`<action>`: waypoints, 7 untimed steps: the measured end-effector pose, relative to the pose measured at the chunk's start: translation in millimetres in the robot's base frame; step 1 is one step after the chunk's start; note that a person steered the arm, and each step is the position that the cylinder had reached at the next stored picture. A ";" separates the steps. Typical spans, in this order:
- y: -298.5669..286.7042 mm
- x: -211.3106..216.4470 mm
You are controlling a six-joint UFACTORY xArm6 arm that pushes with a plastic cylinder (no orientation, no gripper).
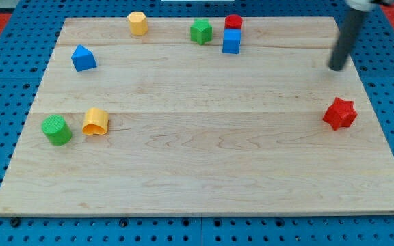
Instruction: Move the red circle and red star towards the left side
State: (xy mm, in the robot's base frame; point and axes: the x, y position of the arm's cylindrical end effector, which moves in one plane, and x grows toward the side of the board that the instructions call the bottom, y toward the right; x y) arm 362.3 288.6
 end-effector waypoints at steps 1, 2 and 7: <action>24.6 53.4; 32.4 162.3; 52.8 228.7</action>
State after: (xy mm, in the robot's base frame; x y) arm 591.0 341.4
